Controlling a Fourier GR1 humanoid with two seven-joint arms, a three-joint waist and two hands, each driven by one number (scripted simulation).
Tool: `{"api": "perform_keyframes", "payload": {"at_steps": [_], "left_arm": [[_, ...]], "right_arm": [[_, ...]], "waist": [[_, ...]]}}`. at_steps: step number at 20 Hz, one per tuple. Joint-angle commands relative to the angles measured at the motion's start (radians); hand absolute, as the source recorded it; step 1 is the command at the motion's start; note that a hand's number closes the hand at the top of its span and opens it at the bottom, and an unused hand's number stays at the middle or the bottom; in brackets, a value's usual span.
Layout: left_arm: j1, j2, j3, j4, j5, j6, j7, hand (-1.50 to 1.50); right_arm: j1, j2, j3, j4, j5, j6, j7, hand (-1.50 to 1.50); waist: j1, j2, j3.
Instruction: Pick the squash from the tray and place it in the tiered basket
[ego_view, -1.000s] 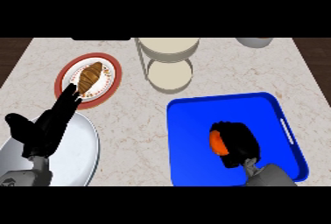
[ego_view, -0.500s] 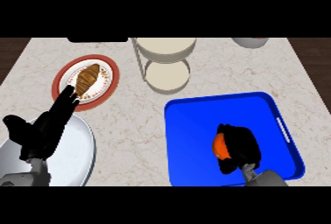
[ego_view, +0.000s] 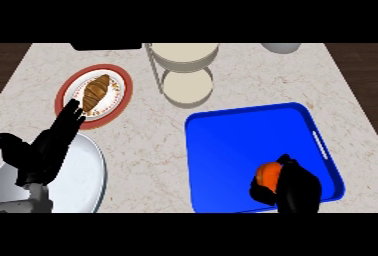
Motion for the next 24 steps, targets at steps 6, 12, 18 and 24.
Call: {"api": "perform_keyframes", "payload": {"at_steps": [6, 12, 18, 24], "left_arm": [[-0.009, -0.018, -0.02, -0.007, -0.013, 0.001, -0.004, 0.0], [-0.006, -0.012, -0.01, 0.034, -0.01, -0.038, -0.034, 0.0], [-0.052, 0.012, 0.012, 0.03, 0.01, -0.062, -0.001, 0.0], [-0.069, -0.039, -0.035, 0.042, -0.046, -0.018, -0.004, 0.0]], "right_arm": [[-0.083, 0.106, 0.081, -0.342, 0.304, -0.171, 0.094, 1.5], [-0.268, 0.147, 0.243, -0.403, 0.37, -0.016, 0.255, 1.5], [-0.581, 0.148, 0.155, -0.256, 0.175, 0.077, 0.341, 1.5], [-0.836, 0.148, 0.114, -0.061, 0.058, 0.073, 0.404, 1.5]], "waist": [[0.02, 0.005, 0.001], [0.044, 0.014, 0.001], [0.072, 0.02, 0.0], [0.078, 0.02, 0.0]]}}
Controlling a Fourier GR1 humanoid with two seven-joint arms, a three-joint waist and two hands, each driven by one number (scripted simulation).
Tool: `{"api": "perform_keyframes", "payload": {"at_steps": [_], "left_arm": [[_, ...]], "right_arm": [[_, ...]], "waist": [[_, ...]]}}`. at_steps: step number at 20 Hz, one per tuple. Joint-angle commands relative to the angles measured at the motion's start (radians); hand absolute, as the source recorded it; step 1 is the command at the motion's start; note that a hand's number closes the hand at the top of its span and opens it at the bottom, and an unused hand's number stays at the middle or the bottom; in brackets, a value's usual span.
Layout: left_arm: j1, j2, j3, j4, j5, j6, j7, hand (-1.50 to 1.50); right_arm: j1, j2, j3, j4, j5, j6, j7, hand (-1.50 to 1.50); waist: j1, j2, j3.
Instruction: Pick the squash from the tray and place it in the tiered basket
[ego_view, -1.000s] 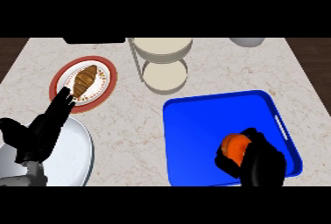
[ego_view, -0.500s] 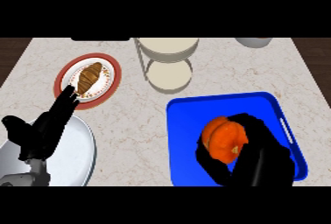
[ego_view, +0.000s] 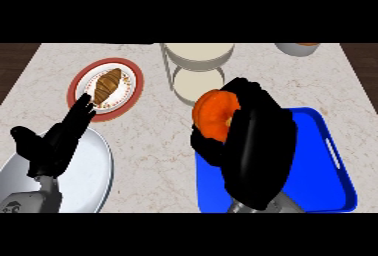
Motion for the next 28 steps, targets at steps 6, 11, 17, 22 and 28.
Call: {"api": "perform_keyframes", "payload": {"at_steps": [6, 11, 17, 22, 28], "left_arm": [[-0.018, -0.024, -0.027, -0.017, 0.0, -0.002, 0.039, 0.0], [-0.012, 0.008, 0.002, 0.011, 0.01, -0.037, 0.012, 0.0], [-0.053, -0.024, -0.009, 0.007, -0.007, 0.005, 0.043, 0.0], [-0.03, -0.016, 0.0, 0.03, -0.002, -0.024, 0.004, 0.0], [-0.049, -0.015, 0.007, 0.075, -0.011, -0.035, -0.023, 0.0]], "right_arm": [[-0.371, 0.011, -0.191, 0.402, -0.188, -0.092, 0.167, 1.5], [-0.5, 0.011, -0.237, 0.583, -0.273, -0.14, 0.16, 1.5], [-0.559, 0.011, -0.254, 0.763, -0.304, -0.252, 0.191, 1.5], [-0.577, 0.011, -0.262, 0.928, -0.355, -0.376, 0.099, 1.5], [-0.669, 0.011, -0.271, 1.124, -0.338, -0.435, 0.076, 1.5]], "waist": [[0.031, 0.007, 0.0], [0.035, 0.007, -0.001], [0.038, 0.009, 0.0], [0.035, 0.011, 0.0], [0.034, 0.015, -0.001]]}}
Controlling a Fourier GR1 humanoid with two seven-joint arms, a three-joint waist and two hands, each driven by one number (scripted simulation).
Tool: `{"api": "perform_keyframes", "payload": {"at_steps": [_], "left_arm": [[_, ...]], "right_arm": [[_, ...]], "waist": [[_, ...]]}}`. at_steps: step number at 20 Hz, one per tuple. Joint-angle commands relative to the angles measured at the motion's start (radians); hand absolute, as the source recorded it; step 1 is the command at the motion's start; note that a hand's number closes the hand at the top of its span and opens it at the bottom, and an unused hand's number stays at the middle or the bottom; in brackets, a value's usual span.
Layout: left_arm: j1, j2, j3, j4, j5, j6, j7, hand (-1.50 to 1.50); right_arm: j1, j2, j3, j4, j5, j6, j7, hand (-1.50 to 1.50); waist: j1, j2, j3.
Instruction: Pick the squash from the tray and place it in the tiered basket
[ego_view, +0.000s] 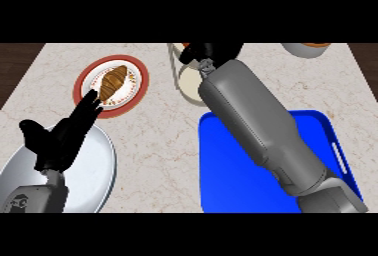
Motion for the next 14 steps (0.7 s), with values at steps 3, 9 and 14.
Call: {"api": "perform_keyframes", "payload": {"at_steps": [3, 9, 14], "left_arm": [[-0.003, 0.02, 0.024, 0.028, 0.004, -0.02, -0.014, 0.0], [0.007, -0.005, 0.009, 0.019, -0.012, -0.001, -0.022, 0.0], [0.003, -0.025, -0.003, 0.036, -0.033, 0.013, -0.038, 0.0]], "right_arm": [[-0.069, 0.009, -0.052, 0.192, 0.038, -0.193, 0.077, 1.5], [-0.047, 0.009, -0.043, 0.238, 0.114, -0.417, 0.071, 1.5], [-0.122, 0.009, -0.101, 0.379, 0.079, -0.433, 0.013, -1.5]], "waist": [[-0.007, 0.007, -0.001], [-0.006, 0.008, -0.001], [-0.003, 0.009, -0.001]]}}
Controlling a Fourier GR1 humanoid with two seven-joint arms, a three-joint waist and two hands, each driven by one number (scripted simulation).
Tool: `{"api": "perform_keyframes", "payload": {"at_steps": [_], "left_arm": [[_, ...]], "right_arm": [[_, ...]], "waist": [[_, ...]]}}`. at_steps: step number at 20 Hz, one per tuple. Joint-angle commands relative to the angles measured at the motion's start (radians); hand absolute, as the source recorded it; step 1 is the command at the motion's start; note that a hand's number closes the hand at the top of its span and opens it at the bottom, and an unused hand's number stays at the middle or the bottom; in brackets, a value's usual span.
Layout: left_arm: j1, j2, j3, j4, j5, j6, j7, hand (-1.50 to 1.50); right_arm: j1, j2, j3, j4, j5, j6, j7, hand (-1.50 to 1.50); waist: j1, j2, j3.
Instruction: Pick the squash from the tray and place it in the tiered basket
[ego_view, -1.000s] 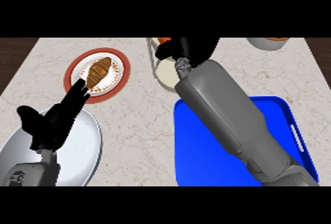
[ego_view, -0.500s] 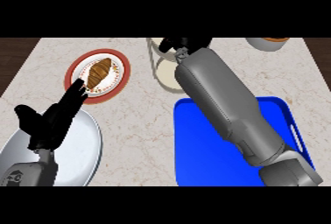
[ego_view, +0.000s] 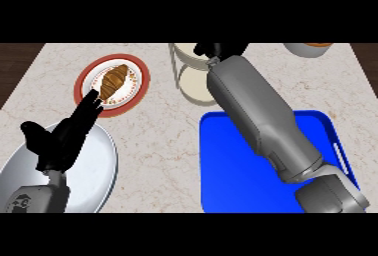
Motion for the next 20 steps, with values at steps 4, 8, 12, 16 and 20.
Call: {"api": "perform_keyframes", "payload": {"at_steps": [4, 8, 12, 16, 20], "left_arm": [[0.041, -0.026, -0.034, -0.004, -0.028, 0.003, -0.013, 0.0], [0.017, 0.014, 0.012, -0.022, 0.006, -0.013, 0.018, 0.0], [0.008, 0.011, 0.023, -0.013, 0.011, -0.01, 0.016, 0.0], [-0.005, -0.001, 0.008, -0.005, -0.006, 0.003, 0.029, 0.0], [0.037, 0.0, 0.02, -0.02, 0.0, 0.001, 0.014, 0.0]], "right_arm": [[-0.097, 0.008, -0.034, 0.142, -0.017, -0.13, 0.098, -1.5], [-0.1, 0.008, -0.104, 0.127, -0.036, -0.266, 0.056, -1.5], [-0.096, 0.008, -0.157, 0.086, -0.055, -0.379, 0.046, -1.5], [-0.087, 0.008, -0.185, 0.033, -0.076, -0.51, 0.032, -1.5], [-0.046, 0.008, -0.228, -0.029, -0.063, -0.647, 0.005, -1.5]], "waist": [[0.009, 0.001, -0.001], [0.007, 0.003, 0.0], [-0.013, -0.001, 0.0], [-0.02, -0.004, 0.0], [-0.033, -0.01, 0.0]]}}
